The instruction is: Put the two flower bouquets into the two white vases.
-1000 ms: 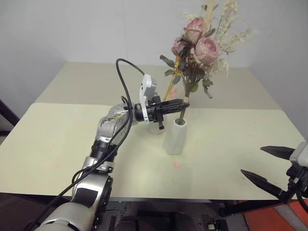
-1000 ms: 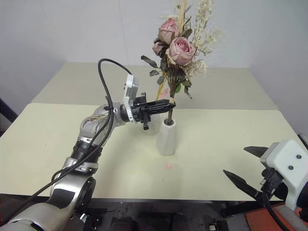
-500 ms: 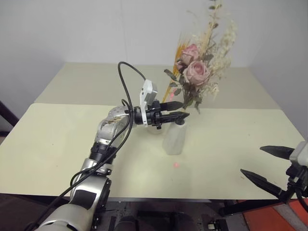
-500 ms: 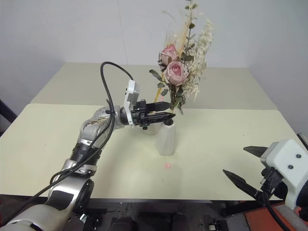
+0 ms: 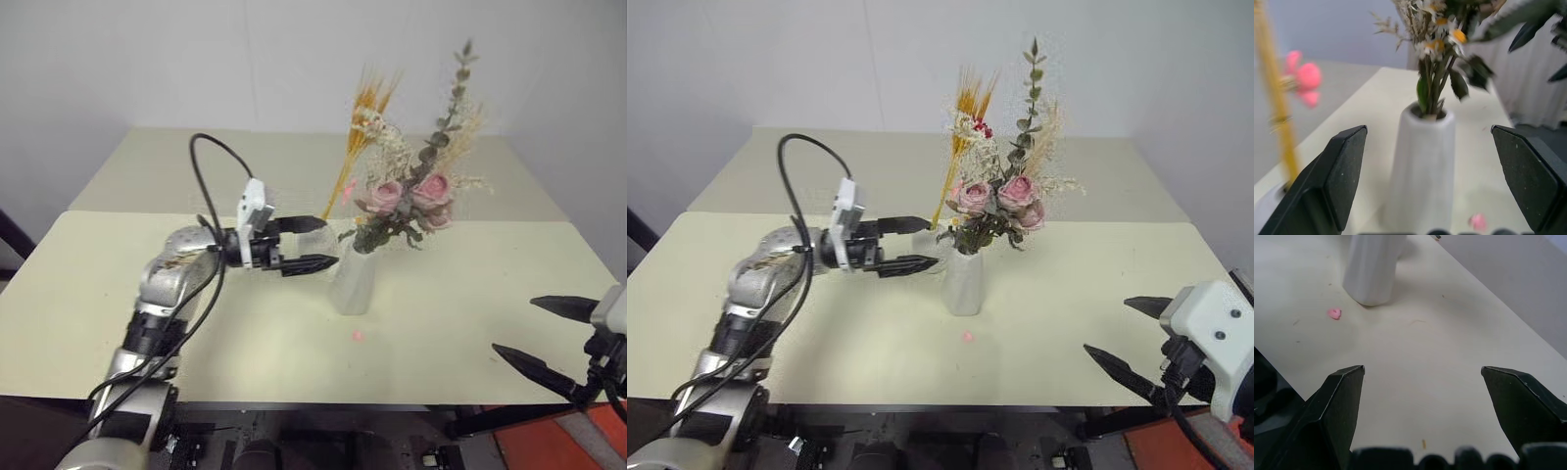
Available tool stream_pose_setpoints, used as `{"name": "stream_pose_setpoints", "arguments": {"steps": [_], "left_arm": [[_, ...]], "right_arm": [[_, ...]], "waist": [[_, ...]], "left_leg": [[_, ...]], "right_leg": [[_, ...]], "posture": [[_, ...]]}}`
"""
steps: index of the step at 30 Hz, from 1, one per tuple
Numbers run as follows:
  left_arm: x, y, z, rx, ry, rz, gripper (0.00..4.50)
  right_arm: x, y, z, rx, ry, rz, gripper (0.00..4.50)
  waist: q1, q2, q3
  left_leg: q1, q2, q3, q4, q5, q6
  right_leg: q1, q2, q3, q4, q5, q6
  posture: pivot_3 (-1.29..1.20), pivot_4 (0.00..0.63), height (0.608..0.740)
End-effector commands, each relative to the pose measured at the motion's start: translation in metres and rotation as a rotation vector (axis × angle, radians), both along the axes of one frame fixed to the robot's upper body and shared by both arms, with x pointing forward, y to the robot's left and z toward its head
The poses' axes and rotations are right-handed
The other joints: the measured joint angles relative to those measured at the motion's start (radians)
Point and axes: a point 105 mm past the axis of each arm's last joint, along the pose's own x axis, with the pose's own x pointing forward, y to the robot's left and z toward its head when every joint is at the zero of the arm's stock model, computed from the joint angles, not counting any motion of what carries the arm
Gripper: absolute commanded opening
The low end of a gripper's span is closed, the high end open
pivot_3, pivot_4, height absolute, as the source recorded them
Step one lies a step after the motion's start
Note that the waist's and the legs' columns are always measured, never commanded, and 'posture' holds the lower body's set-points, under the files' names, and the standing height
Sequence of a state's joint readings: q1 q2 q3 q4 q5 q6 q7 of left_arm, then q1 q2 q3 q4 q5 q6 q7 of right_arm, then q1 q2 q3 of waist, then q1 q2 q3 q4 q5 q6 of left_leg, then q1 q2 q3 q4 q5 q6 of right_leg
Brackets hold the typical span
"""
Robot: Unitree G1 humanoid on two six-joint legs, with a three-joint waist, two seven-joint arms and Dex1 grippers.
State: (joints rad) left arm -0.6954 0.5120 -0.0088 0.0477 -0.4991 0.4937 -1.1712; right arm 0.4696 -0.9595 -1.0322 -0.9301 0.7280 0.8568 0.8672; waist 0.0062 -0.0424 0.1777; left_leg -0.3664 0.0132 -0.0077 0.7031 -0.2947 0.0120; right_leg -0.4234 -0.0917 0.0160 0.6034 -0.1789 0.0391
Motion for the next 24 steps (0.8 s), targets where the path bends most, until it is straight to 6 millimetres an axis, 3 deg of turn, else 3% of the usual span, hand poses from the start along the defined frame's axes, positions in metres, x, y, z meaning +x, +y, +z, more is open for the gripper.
{"name": "stream_pose_setpoints", "arguments": {"steps": [1, 7, 10, 15, 21, 24], "left_arm": [[-0.009, 0.029, 0.023, -0.002, -0.081, 0.060, 4.40], [-0.033, 0.107, 0.035, 0.176, -0.175, 0.241, 4.40], [-0.049, 0.123, 0.048, 0.231, -0.210, 0.282, 4.40], [-0.065, 0.122, 0.070, 0.234, -0.266, 0.270, 4.40], [-0.063, 0.114, 0.058, 0.216, -0.263, 0.265, 4.46], [-0.069, 0.108, 0.050, 0.219, -0.240, 0.241, 4.46]], "right_arm": [[0.002, -0.007, 0.011, -0.032, -0.035, 0.006, 4.50], [-0.002, -0.027, 0.027, -0.045, -0.036, 0.023, 4.50], [-0.004, -0.047, 0.036, -0.049, -0.044, 0.003, 4.50], [0.006, -0.067, 0.050, -0.052, -0.046, -0.029, 4.50], [0.008, -0.070, 0.038, -0.098, 0.011, -0.038, 4.50], [0.007, -0.069, 0.041, -0.085, 0.009, -0.054, 4.50]], "waist": [[0.001, 0.000, 0.000], [-0.006, 0.000, 0.000], [0.003, 0.000, 0.000], [0.007, 0.000, 0.000], [0.004, 0.001, 0.000], [0.003, 0.001, 0.000]], "left_leg": [[0.000, 0.000, 0.000, 0.000, 0.000, 0.000], [0.000, 0.001, 0.001, -0.001, 0.000, 0.000], [0.000, 0.001, 0.001, -0.001, 0.000, 0.000], [0.000, 0.001, 0.001, -0.001, 0.000, 0.000], [0.002, 0.002, 0.001, -0.004, 0.000, 0.000], [0.002, 0.002, 0.002, -0.004, 0.000, 0.000]], "right_leg": [[0.000, 0.000, 0.000, 0.000, 0.000, 0.000], [-0.001, 0.000, 0.000, -0.001, 0.000, 0.000], [-0.001, 0.000, -0.001, -0.001, -0.003, 0.004], [0.000, -0.001, -0.001, -0.002, -0.005, 0.007], [0.000, 0.001, 0.000, -0.001, -0.005, 0.006], [0.000, 0.001, 0.001, -0.001, -0.005, 0.006]], "posture": [[0.00, 0.150, 0.740], [0.00, 0.150, 0.740], [0.00, 0.150, 0.740], [0.00, 0.150, 0.740], [0.00, 0.150, 0.740], [0.00, 0.150, 0.740]]}}
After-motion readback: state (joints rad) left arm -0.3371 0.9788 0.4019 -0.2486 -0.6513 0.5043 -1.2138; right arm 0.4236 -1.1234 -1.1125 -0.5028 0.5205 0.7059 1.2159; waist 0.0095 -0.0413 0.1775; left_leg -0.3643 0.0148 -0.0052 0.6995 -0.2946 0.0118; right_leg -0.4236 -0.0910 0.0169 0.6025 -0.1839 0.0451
